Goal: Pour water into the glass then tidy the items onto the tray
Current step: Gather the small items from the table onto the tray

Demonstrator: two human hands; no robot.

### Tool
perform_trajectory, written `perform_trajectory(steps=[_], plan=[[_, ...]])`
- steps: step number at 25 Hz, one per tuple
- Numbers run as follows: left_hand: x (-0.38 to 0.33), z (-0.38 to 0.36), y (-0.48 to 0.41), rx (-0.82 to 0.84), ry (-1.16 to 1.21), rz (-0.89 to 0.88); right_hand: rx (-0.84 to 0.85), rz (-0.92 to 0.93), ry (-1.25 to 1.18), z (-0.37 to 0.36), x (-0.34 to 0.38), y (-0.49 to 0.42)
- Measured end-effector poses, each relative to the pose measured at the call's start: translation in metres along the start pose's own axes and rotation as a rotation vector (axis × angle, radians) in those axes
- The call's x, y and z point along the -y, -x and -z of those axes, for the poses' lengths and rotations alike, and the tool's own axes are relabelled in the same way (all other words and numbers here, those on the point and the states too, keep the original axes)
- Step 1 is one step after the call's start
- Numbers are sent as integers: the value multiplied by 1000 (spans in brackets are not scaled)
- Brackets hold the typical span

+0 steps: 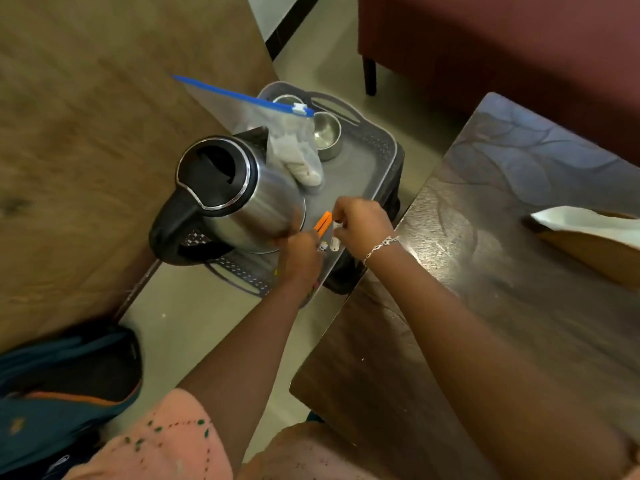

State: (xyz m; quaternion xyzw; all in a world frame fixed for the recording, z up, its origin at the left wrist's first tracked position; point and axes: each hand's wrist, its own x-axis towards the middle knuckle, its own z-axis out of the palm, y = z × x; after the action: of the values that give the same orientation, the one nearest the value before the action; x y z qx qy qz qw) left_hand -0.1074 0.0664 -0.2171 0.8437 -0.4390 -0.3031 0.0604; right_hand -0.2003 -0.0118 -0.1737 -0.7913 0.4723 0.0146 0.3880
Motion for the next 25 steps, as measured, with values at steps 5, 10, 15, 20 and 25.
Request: perform_trajectory(steps=[5,10,15,20,25], plan=[[12,-10,-4,20,-99,-46,127,69,395,-24,7,-21],[23,-2,8,-53,-45,-2,158,17,501,-37,5,-31],[42,1,27,-76,-23,60,163,62,591,-48,0,-30],[43,1,31,-48,-9,81,278,116,581,-50,2,-27],[42,-2,30,-103,-86,56,38,210,423,-31,-15,-15]])
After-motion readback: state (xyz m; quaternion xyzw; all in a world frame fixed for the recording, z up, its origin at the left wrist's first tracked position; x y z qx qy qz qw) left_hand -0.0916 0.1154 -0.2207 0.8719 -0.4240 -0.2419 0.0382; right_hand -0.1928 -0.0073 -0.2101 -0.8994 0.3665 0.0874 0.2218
